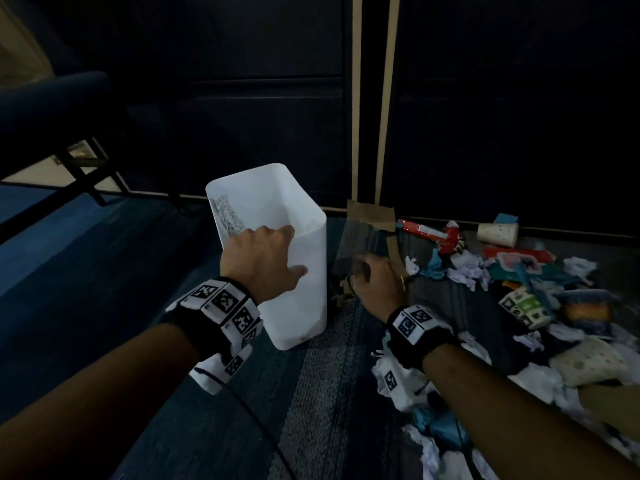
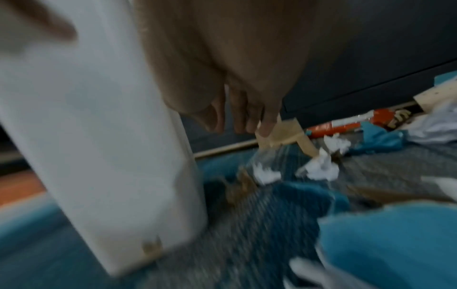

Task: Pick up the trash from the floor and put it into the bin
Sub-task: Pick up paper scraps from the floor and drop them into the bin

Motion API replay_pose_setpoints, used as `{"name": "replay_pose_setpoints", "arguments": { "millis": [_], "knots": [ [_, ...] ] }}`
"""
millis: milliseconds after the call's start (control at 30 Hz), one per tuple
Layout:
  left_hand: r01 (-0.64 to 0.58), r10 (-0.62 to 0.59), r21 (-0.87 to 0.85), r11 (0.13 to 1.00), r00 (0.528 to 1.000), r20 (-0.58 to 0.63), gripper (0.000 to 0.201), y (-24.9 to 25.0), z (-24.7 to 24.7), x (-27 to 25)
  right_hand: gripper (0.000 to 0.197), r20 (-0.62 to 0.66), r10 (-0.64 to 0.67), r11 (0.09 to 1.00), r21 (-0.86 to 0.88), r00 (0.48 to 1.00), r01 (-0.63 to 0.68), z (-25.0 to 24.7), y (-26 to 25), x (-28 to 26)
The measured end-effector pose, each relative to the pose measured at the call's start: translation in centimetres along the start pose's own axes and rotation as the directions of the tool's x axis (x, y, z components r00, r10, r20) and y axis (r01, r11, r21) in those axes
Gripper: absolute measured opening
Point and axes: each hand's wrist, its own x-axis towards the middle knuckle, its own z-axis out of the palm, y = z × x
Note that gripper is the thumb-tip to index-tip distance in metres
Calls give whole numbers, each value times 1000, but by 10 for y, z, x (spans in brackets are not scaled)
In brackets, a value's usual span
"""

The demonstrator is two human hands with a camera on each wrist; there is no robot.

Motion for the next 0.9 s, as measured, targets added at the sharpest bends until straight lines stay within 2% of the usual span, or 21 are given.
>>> {"name": "replay_pose_setpoints", "arguments": {
  "millis": [67, 133, 233, 333, 400, 467, 567, 700, 767, 900],
  "knots": [
    [14, -14, 15, 1000, 1000, -12, 54, 2, 1, -2, 24, 162, 20, 993, -116, 987, -1, 20, 17, -5],
    [20, -20, 13, 1000, 1000, -16, 55, 3, 2, -2, 32, 301, -9, 980, -189, 954, 69, 42, 31, -7],
    [26, -26, 6, 1000, 999, -20, 57, 3, 3, 0, 39, 489, 72, 937, -332, 870, 108, 71, 43, -5],
    [30, -29, 27, 999, 999, -36, 59, 4, 4, 1, 52, 565, 86, 864, -453, 821, 221, 89, 55, 0],
    [40, -38, 36, 999, 998, -42, 59, 5, 3, 2, 66, 607, 73, 859, -441, 792, 259, 95, 63, 2],
    [44, -42, 37, 998, 998, -46, 59, 6, 2, 3, 67, 619, 57, 885, -394, 783, 247, 97, 68, 3],
    [39, -37, 44, 998, 998, -41, 60, 7, 0, 4, 57, 600, 65, 916, -353, 798, 191, 89, 66, 2],
    [36, -34, 51, 998, 999, -38, 61, 7, -2, 4, 65, 539, 23, 949, -277, 842, 152, 71, 59, 7],
    [28, -25, 64, 998, 999, -34, 61, 7, -4, 3, 66, 480, -60, 946, -253, 875, 203, 60, 57, 9],
    [30, -28, 57, 998, 999, -39, 59, 7, -5, 3, 70, 372, -239, 921, -206, 897, 331, 29, 37, 16]
  ]
}}
